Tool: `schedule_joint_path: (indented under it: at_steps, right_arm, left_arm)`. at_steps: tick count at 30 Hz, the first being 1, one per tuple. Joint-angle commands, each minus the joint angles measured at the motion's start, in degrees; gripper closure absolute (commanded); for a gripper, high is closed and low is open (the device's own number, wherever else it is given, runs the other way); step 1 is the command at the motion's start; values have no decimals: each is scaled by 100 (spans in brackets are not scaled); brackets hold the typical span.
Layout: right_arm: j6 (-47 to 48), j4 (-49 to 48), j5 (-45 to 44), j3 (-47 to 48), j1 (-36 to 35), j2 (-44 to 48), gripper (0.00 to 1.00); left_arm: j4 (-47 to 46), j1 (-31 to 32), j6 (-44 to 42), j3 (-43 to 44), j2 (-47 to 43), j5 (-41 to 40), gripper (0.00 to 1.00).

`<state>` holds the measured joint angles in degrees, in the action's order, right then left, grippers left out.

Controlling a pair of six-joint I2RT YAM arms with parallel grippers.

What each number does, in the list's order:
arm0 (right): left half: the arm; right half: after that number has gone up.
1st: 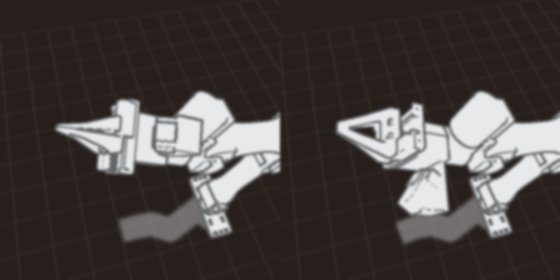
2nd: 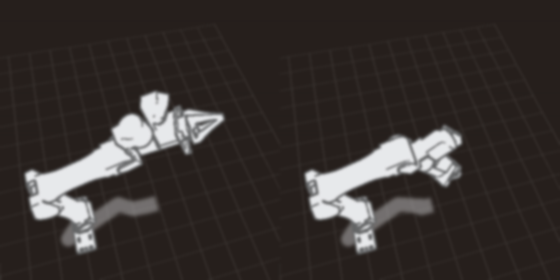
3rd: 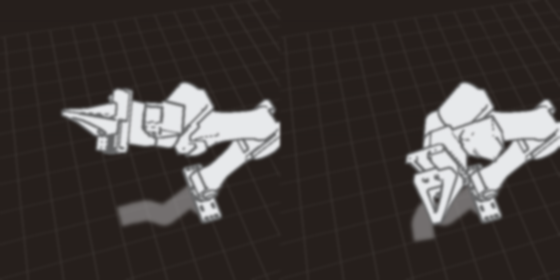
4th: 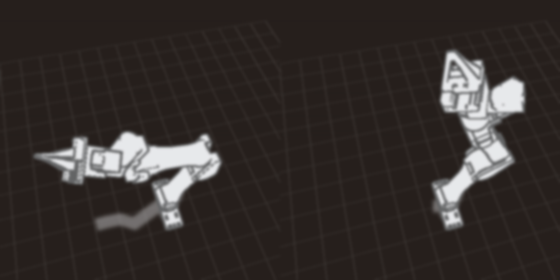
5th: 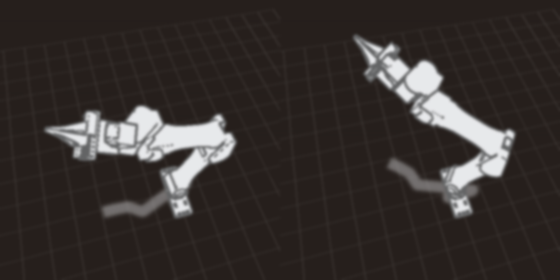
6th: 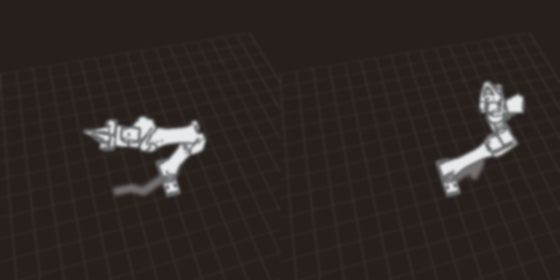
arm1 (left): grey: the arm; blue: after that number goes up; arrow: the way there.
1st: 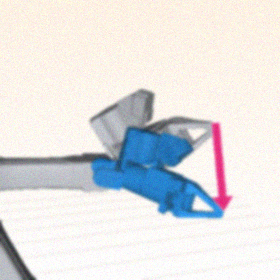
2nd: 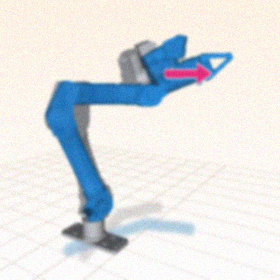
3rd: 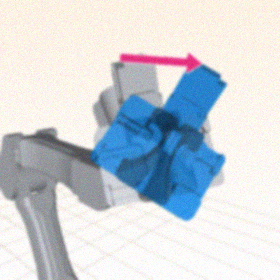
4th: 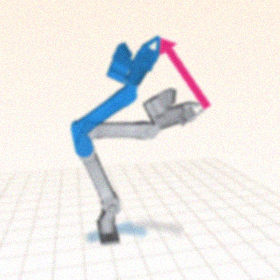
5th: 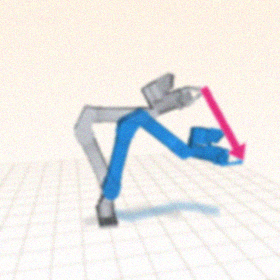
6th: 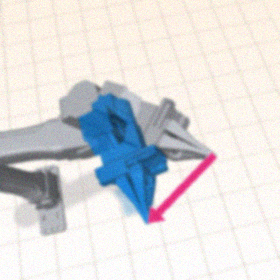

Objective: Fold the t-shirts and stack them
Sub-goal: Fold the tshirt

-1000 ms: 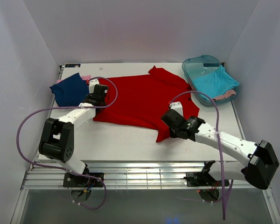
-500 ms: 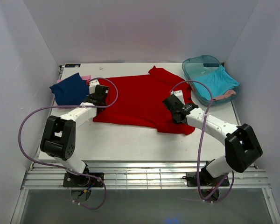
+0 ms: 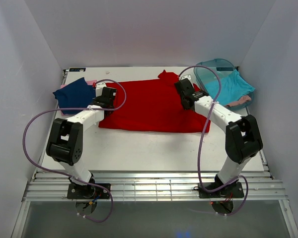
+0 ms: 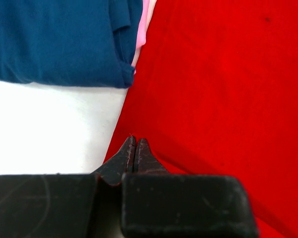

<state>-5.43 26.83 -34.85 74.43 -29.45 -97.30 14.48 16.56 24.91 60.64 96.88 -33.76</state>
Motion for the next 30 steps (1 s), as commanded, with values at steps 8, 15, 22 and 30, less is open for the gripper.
schedule_joint_path:
  at_steps: [8,15,22,30]
  right_arm:
    - [517,-284,-92,1292,185,-852,92]
    - [798,-257,-356,1741,256,-1019,92]
    - [816,-240,-330,1890,396,-1256,92]
    - [833,-196,-259,2145,537,-1696,92]
  left_arm:
    - [-182,-91,-3,335,86,-421,100]
    - [-463,-153,32,53,-205,-649,100]
    - [-762,-197,-3,-70,-205,-676,100]
    - [-789,-241,-65,150,340,-597,100]
